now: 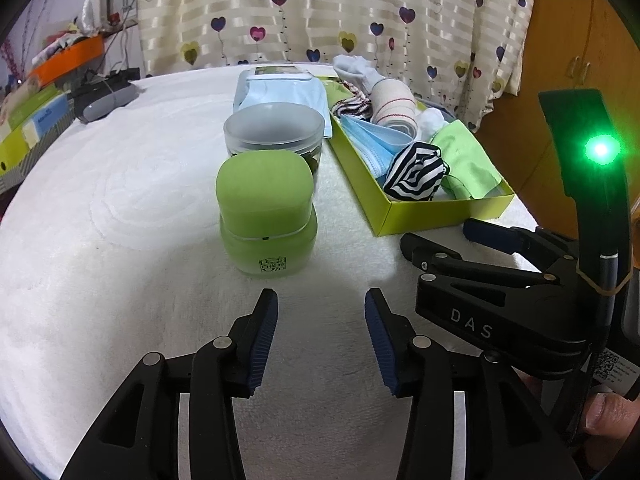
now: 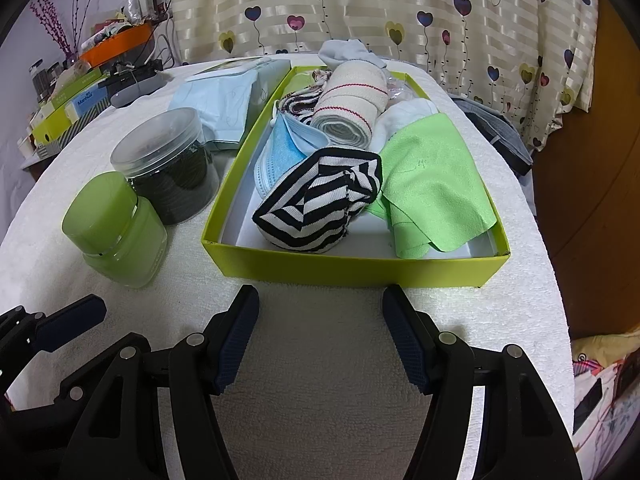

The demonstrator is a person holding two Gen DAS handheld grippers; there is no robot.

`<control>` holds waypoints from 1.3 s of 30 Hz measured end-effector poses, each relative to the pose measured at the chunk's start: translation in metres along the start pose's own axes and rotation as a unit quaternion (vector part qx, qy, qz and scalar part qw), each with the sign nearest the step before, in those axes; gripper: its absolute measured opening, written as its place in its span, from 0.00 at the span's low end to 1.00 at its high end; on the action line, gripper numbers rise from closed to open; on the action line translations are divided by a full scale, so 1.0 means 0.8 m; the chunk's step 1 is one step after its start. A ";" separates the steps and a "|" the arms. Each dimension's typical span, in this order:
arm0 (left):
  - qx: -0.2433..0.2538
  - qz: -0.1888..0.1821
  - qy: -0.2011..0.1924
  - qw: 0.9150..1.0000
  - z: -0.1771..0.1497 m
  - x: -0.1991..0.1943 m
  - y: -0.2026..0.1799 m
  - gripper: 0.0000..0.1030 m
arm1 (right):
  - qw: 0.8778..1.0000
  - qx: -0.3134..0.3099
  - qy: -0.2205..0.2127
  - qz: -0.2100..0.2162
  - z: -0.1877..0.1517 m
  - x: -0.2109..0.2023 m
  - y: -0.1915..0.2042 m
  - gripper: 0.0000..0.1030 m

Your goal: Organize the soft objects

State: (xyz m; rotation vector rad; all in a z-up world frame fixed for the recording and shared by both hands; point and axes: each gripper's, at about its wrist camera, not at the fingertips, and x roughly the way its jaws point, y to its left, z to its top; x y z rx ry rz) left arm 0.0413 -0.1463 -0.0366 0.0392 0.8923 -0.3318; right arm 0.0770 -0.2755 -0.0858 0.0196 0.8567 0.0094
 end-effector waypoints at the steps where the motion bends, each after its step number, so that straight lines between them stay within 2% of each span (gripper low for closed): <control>1: 0.000 -0.003 0.001 1.000 0.000 0.001 0.000 0.43 | 1.000 0.000 0.000 0.000 0.000 0.000 0.000 0.63; 8: -0.001 -0.014 0.005 1.000 0.002 0.004 0.002 0.43 | 1.000 0.000 0.000 0.000 0.000 0.000 0.000 0.63; 39: 0.001 -0.017 -0.004 1.000 0.004 -0.001 -0.002 0.43 | 1.000 0.000 0.000 0.000 0.000 -0.001 0.000 0.63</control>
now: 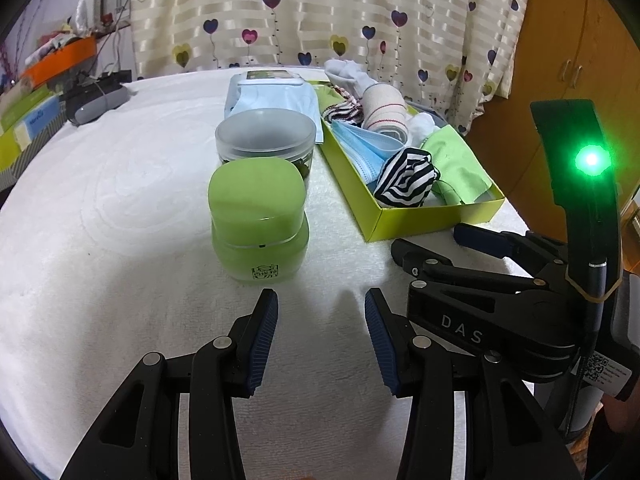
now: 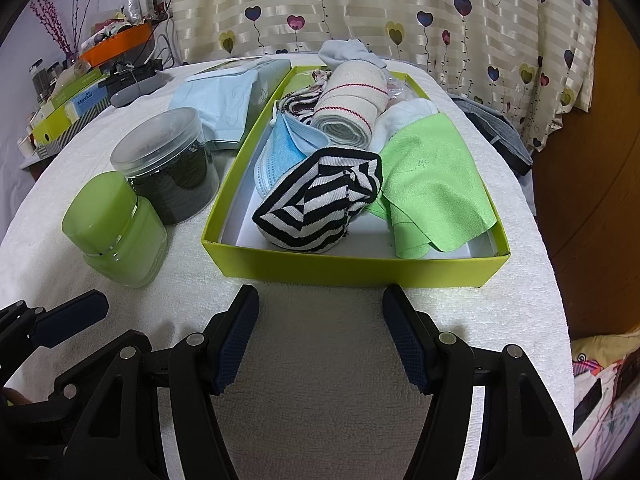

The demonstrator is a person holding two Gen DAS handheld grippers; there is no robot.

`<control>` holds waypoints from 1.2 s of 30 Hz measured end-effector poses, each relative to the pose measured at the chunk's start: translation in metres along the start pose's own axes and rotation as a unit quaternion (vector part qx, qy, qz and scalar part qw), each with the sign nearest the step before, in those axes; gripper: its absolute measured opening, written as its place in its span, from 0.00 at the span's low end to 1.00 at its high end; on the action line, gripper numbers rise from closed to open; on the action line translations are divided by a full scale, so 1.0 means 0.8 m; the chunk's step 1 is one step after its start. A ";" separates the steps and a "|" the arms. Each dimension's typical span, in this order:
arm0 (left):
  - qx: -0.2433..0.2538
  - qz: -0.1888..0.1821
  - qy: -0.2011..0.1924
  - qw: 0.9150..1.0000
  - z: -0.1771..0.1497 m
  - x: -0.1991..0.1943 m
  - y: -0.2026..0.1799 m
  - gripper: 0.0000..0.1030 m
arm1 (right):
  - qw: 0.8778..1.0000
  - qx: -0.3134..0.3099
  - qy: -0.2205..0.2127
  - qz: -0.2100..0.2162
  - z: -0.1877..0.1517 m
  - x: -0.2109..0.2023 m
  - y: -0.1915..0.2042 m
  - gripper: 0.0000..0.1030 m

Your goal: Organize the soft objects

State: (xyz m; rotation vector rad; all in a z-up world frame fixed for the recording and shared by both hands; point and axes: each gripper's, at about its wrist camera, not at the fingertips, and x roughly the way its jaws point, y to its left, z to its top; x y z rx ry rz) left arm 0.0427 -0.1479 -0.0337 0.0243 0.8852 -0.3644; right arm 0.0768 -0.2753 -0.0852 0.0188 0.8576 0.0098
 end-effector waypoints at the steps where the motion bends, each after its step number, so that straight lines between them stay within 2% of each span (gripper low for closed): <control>1: 0.000 -0.001 -0.001 1.000 0.000 0.000 0.000 0.43 | 1.000 0.000 0.000 0.000 0.000 0.000 0.000 0.63; 36: 0.001 0.002 0.000 1.000 0.000 0.002 -0.003 0.43 | 1.000 0.000 0.000 0.000 0.000 0.000 0.000 0.63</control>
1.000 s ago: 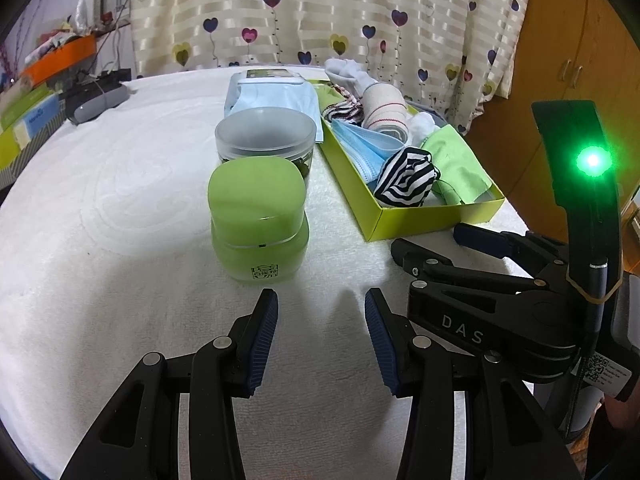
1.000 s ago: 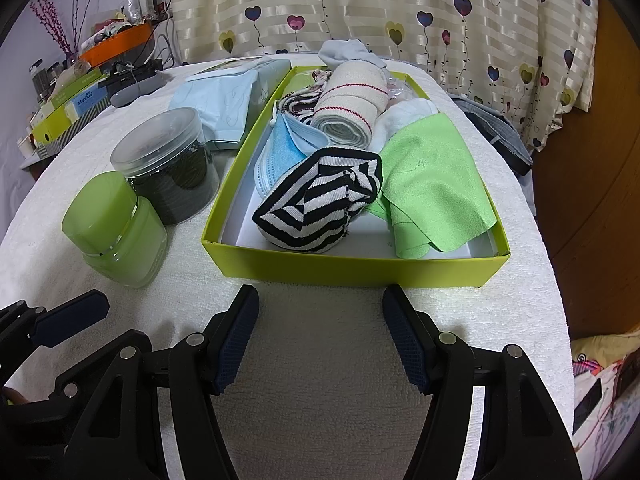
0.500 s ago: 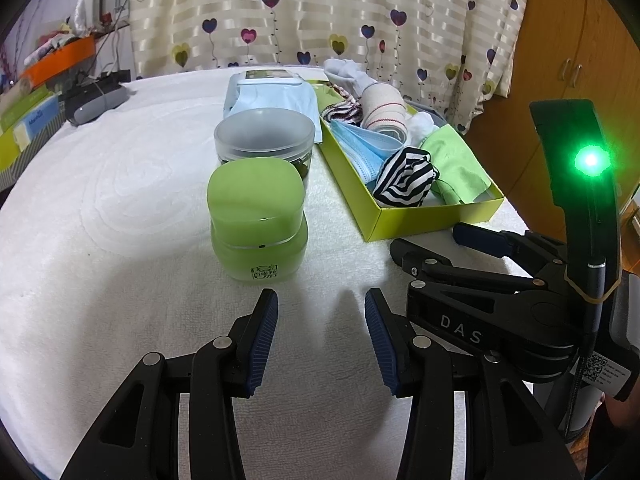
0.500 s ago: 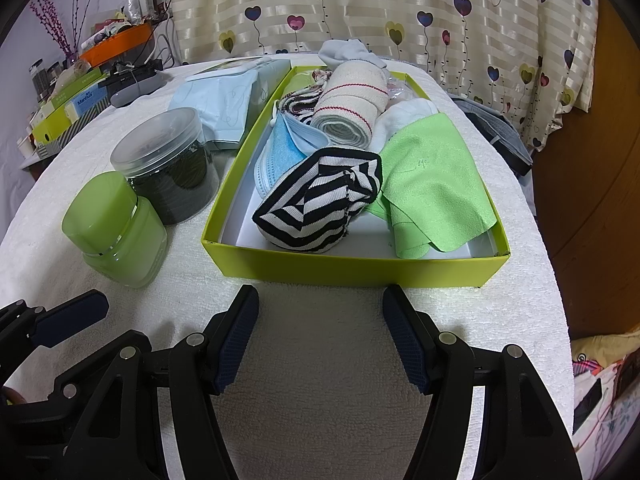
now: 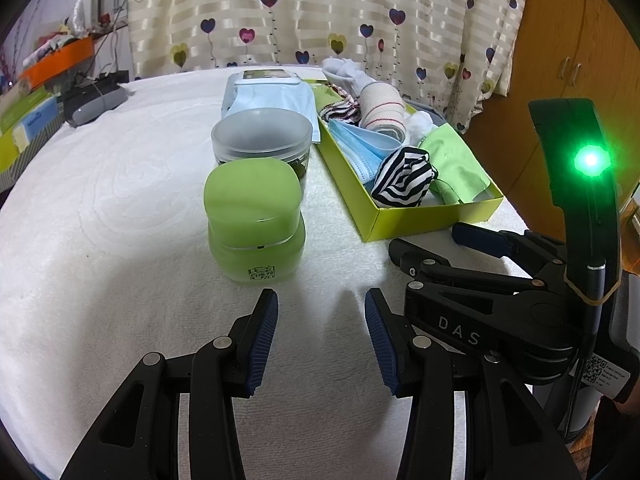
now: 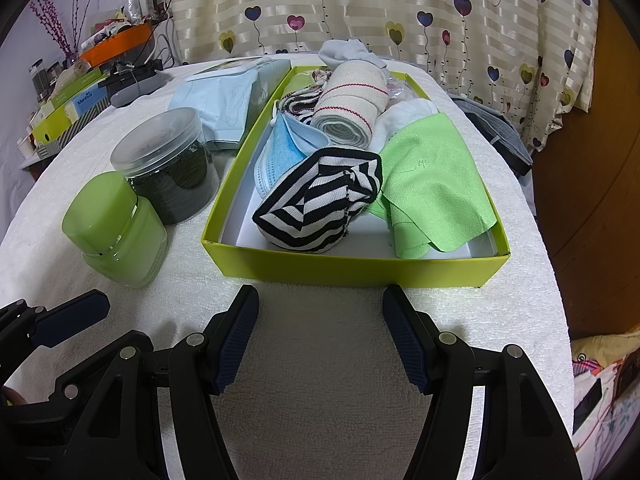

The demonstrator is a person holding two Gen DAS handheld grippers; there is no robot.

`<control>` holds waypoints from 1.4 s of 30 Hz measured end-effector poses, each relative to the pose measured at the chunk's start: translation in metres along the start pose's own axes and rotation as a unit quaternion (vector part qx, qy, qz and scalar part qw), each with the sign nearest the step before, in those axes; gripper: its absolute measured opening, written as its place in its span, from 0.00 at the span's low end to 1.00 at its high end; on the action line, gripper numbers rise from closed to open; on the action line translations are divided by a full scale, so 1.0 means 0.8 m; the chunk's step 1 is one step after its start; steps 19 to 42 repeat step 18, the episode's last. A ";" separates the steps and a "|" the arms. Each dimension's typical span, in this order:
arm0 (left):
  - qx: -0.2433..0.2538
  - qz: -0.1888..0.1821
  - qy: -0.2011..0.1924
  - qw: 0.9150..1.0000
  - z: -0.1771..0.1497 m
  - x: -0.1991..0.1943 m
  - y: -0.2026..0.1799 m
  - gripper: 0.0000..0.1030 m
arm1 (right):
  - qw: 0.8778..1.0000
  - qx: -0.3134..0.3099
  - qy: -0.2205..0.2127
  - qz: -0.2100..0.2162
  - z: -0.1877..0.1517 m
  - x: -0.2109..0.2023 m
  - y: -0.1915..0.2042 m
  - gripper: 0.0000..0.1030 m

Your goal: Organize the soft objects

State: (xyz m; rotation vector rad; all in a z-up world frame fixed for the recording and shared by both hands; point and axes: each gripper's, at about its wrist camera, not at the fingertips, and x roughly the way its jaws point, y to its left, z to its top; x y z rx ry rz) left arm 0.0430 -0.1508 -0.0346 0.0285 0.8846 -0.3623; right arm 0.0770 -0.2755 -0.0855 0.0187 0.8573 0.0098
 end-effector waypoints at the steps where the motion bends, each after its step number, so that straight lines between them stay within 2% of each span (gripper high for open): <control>1: -0.001 0.000 0.000 1.000 0.000 0.000 0.000 0.43 | 1.000 0.000 0.000 0.000 0.000 0.000 0.000 0.63; 42: 0.005 0.004 -0.008 1.000 -0.001 0.001 -0.002 0.43 | 1.000 0.000 0.000 0.000 0.000 0.000 0.001 0.63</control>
